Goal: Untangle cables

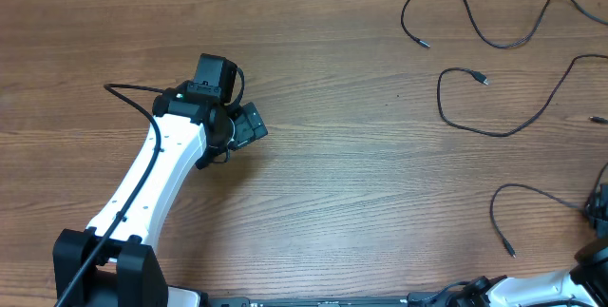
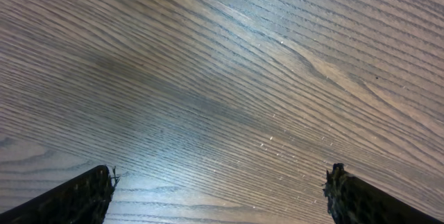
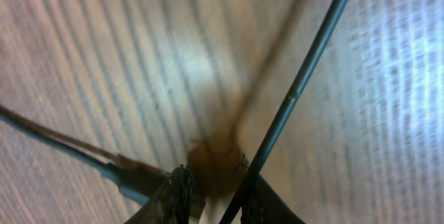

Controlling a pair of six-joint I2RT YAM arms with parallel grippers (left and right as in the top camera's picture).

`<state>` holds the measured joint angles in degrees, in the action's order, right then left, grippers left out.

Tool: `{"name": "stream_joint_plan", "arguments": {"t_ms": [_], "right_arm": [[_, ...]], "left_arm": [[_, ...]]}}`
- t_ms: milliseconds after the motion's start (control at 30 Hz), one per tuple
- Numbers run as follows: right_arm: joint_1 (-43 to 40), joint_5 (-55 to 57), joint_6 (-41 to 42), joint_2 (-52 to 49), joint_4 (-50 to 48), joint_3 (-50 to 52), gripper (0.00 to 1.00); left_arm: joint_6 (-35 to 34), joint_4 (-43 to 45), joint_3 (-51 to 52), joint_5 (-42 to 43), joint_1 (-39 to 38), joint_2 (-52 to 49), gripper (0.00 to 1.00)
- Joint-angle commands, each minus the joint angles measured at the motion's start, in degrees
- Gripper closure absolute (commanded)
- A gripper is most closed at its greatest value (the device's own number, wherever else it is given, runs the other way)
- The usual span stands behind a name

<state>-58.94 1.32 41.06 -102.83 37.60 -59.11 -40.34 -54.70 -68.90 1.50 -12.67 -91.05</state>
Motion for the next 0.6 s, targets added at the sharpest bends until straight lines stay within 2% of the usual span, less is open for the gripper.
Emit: {"name": "stream_joint_plan", "arguments": {"t_ms": [0,233,433,567], "right_arm": [[1.09,-0.57,-0.81,-0.39,-0.42,-0.96,0.75],[2.51,-5.53,-0.85,-0.39,-1.4,-0.96,0.76],[5.53,-5.03,-4.35,-0.39,-2.43,-0.96,0.77],[6.21,-2.99,-3.41,-0.37,-1.79,-0.98,0.77]], "left_arm": [[-0.39,-0.13,0.07,0.02,-0.11,-0.57,0.01],[-0.39,-0.07,0.07,0.02,-0.11,-0.57,0.0],[-0.42,-0.07,0.07,0.02,-0.11,-0.57,0.01],[-0.39,-0.13,0.07,0.02,-0.11,-0.57,0.01]]}}
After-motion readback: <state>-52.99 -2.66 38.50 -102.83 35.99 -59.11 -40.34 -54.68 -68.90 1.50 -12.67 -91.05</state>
